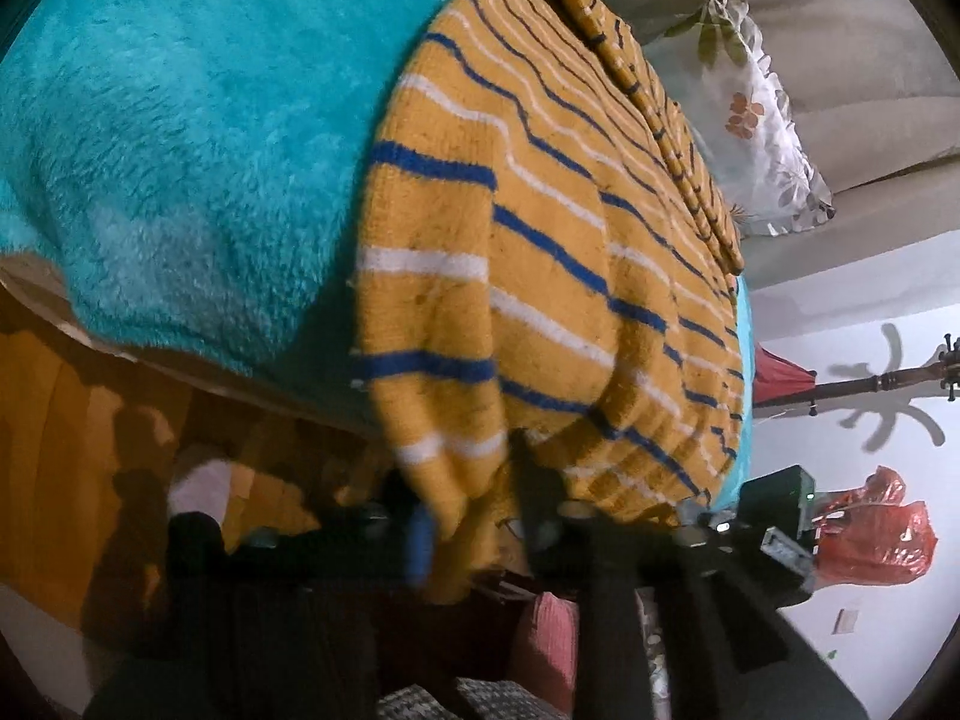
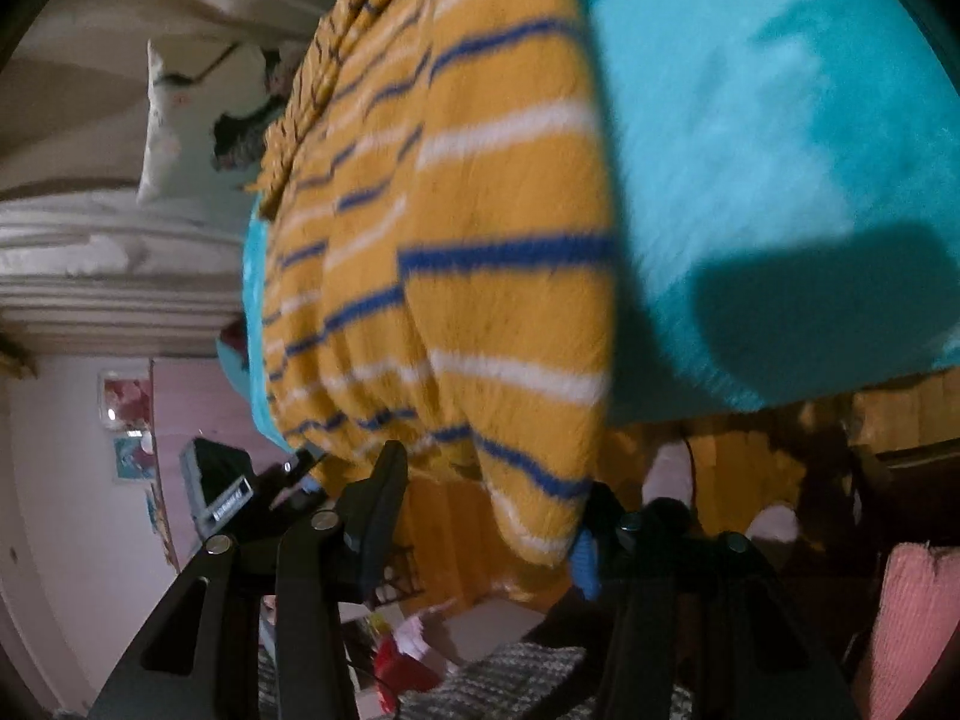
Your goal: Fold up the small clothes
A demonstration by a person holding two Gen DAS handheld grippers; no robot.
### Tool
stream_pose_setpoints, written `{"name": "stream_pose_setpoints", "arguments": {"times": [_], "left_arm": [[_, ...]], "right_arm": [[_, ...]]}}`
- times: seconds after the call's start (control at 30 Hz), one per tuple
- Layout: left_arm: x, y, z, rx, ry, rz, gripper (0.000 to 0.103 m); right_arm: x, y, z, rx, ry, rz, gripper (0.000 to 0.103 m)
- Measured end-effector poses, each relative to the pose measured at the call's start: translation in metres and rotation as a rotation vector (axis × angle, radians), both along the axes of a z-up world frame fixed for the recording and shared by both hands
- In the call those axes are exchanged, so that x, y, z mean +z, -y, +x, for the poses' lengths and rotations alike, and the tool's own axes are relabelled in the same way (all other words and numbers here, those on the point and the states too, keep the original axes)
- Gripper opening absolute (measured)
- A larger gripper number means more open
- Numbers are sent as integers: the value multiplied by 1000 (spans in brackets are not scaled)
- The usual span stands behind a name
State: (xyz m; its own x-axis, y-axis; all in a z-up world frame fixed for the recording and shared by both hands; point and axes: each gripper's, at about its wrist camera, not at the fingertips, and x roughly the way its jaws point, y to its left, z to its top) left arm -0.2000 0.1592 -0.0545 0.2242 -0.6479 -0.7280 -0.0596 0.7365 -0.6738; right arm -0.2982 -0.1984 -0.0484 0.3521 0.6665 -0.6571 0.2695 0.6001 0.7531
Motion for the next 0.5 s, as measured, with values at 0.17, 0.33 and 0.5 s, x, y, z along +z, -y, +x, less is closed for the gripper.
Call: {"name": "stream_pose_setpoints", "arguments": {"times": [0.17,0.33,0.5], "left_arm": [[8,-9,-7,73,-47,36,8],[33,-23,-28,133,-33,30,7],[68,-18,-36,136,29,38,7]], "right_arm": [[-3,-5,-7,-1,-31,-8,10],[20,5,-23,-4,-20,-71,8],[51,20,-44,-40,43,-60,7]]}}
